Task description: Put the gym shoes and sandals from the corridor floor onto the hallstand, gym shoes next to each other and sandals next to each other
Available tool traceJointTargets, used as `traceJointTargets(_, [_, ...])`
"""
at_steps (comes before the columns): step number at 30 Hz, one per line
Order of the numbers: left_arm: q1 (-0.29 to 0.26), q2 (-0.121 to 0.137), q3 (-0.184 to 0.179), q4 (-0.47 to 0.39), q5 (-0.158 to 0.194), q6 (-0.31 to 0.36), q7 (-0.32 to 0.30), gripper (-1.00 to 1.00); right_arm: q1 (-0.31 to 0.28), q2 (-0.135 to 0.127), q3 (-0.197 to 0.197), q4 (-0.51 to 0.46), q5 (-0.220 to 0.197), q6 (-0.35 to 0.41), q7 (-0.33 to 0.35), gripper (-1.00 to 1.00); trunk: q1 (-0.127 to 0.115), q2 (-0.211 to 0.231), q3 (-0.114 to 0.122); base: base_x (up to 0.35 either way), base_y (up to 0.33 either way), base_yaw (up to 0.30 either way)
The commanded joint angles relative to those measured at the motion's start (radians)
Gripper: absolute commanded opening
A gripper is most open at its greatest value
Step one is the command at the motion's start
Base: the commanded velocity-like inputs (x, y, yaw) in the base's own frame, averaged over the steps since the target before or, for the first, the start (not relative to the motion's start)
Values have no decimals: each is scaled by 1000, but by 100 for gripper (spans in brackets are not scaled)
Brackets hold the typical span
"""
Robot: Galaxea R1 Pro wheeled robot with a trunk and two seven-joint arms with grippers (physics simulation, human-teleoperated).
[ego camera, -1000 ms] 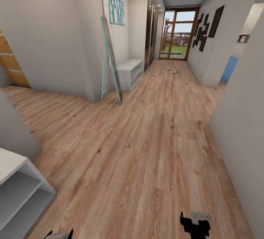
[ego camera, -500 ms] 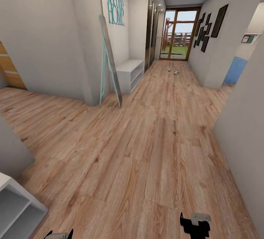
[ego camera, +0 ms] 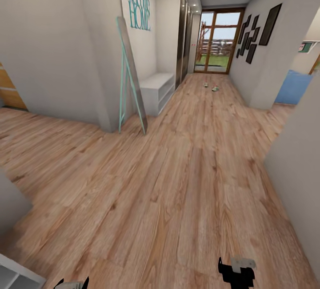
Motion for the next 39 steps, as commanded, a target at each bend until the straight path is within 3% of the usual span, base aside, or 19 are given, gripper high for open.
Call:
traceJointTargets(1, [-1, 0, 4, 1, 9, -1, -10, 100, -1, 0, -7, 1, 11, -3, -4, 100, 0, 0, -1, 339, 0, 0])
traceJointTargets(28, [-1, -2, 4, 1, 10, -2, -10, 100, -1, 0, -7, 1, 10, -3, -3, 100, 0, 0, -1, 339, 0, -1])
traceJointTargets(39, [-1, -2, 4, 1, 10, -2, -10, 100, -1, 0, -7, 1, 11, -3, -2, 100, 0, 0, -1, 339, 0, -144])
